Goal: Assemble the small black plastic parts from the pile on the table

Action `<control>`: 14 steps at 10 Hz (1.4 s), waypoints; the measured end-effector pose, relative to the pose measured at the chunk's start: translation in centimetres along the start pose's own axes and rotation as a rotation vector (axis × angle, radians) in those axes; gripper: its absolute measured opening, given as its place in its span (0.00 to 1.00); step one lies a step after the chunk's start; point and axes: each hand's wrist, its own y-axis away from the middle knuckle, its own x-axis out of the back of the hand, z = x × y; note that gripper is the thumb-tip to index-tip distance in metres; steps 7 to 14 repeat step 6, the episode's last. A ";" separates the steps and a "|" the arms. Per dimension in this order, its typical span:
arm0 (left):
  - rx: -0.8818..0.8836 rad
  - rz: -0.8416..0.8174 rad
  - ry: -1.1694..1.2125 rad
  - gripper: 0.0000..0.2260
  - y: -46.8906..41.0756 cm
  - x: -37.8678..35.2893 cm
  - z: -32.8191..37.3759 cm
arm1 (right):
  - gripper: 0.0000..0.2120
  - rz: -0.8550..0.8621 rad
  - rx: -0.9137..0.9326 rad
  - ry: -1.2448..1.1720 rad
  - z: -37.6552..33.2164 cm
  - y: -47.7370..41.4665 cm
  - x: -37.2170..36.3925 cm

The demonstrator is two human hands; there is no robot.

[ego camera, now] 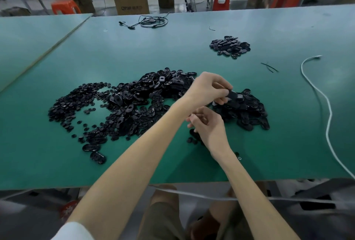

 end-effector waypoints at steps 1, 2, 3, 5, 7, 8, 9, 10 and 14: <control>0.050 -0.052 0.026 0.07 -1.6 -1.7 -0.3 | 0.07 0.000 -0.003 0.009 -0.1 0.0 0.3; 0.110 -0.075 0.074 0.09 -2.2 -2.6 -0.8 | 0.10 0.011 -0.035 -0.023 0.0 -0.1 0.5; 0.131 -0.096 0.118 0.09 -2.2 -2.9 -1.3 | 0.11 0.020 -0.030 -0.044 0.2 -0.2 0.5; 0.121 -0.103 0.172 0.10 -1.5 -2.3 -1.8 | 0.10 -0.013 -0.013 -0.088 0.2 -0.4 0.5; 0.067 -0.058 0.154 0.10 -1.2 -2.0 -1.6 | 0.10 0.006 0.020 -0.036 -0.2 -0.1 0.3; 0.067 -0.058 0.154 0.10 -1.2 -2.0 -1.6 | 0.10 0.006 0.020 -0.036 -0.2 -0.1 0.3; 0.067 -0.058 0.154 0.10 -1.2 -2.0 -1.6 | 0.10 0.006 0.020 -0.036 -0.2 -0.1 0.3; 0.067 -0.058 0.154 0.10 -1.2 -2.0 -1.6 | 0.10 0.006 0.020 -0.036 -0.2 -0.1 0.3; 0.067 -0.058 0.154 0.10 -1.2 -2.0 -1.6 | 0.10 0.006 0.020 -0.036 -0.2 -0.1 0.3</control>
